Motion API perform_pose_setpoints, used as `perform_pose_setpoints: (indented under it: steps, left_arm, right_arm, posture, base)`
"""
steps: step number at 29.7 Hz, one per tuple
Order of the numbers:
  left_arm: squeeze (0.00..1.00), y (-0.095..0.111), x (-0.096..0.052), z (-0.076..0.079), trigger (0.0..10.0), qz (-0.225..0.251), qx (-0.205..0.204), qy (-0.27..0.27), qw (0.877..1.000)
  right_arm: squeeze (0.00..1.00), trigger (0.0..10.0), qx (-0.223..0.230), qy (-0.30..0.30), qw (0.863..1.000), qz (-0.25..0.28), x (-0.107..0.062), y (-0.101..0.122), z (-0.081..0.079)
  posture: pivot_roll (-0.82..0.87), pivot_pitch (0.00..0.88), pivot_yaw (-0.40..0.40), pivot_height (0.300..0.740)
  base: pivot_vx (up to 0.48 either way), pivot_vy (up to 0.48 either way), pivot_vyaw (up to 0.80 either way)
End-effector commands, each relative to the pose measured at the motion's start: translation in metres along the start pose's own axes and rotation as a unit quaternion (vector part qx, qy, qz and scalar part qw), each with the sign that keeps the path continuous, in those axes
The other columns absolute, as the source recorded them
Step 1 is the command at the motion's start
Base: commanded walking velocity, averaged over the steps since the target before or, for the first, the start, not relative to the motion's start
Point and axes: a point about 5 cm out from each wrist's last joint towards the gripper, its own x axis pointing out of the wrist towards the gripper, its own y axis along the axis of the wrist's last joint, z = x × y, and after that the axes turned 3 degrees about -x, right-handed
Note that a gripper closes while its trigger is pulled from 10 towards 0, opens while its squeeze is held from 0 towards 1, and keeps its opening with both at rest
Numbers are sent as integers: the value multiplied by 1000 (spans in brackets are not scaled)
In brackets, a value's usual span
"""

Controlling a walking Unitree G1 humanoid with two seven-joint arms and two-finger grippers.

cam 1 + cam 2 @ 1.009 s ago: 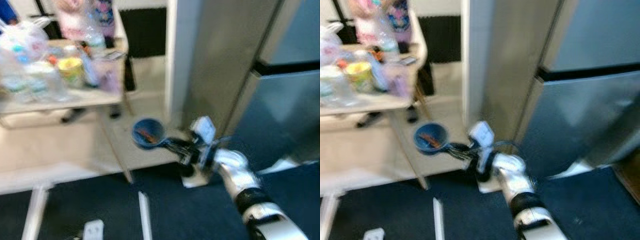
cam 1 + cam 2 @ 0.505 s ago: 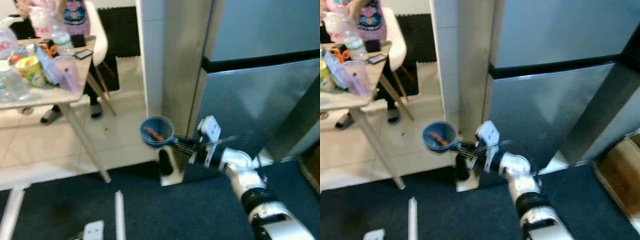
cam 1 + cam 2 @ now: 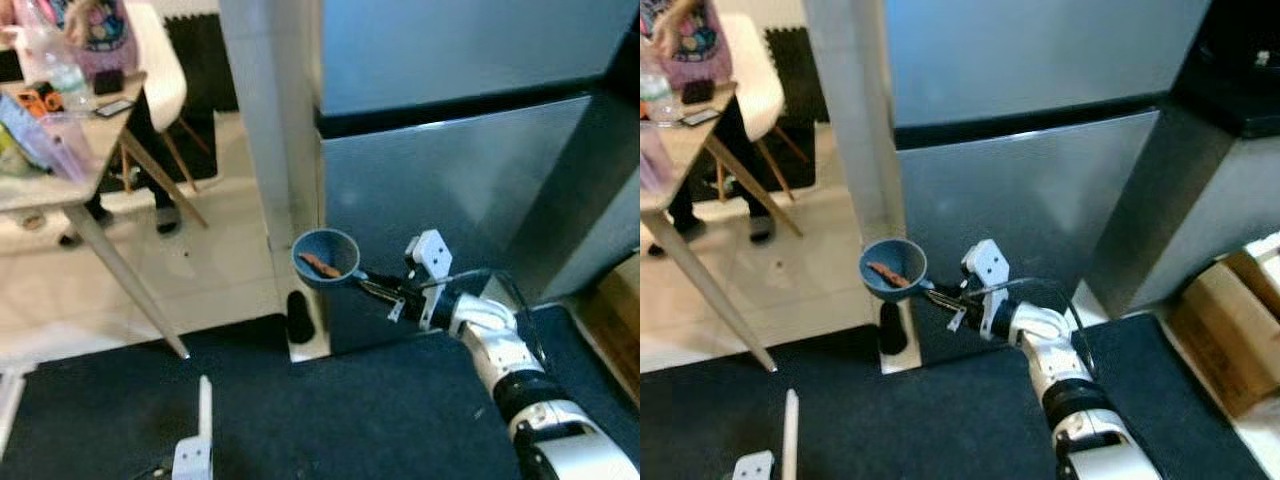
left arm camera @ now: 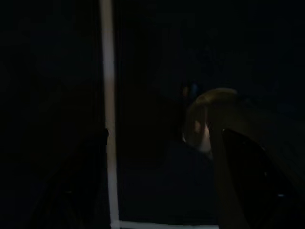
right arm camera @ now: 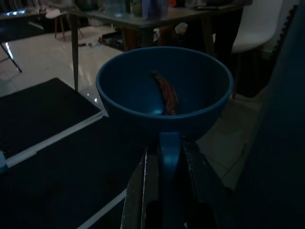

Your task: Restocking fridge

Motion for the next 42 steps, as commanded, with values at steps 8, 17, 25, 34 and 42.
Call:
perform_pose_setpoints:
  steps: [8,17,25,34,42]
  left_arm:
    - [0,-3,-1,-6,10000,-3,-6,6,1000]
    - [0,-3,-1,-4,10000,-3,-3,5,1000]
    - [0,1,-1,-4,10000,8,-17,7,1000]
    - [0,3,0,-2,10000,11,-7,-9,1000]
    - [0,5,-1,-3,10000,13,-1,-12,1000]
  right_arm:
    - [0,10000,-4,8,1000,-12,4,-7,-6]
    - [0,10000,-3,6,1000,-29,2,-15,-8]
    - [0,10000,2,-29,997,-74,-4,-34,-7]
    - [0,10000,41,-13,996,-75,-14,-50,-15]
    - [0,10000,45,-4,997,-69,-13,-49,-17]
  posture:
    - [-20,0,29,740]
    - [-25,0,30,740]
    - [-27,0,31,740]
    - [-26,0,35,740]
    - [-22,0,37,740]
  base:
    - [0,0,0]
    - [0,-408,0]
    - [0,-51,0]
    - [30,0,0]
    - [282,0,0]
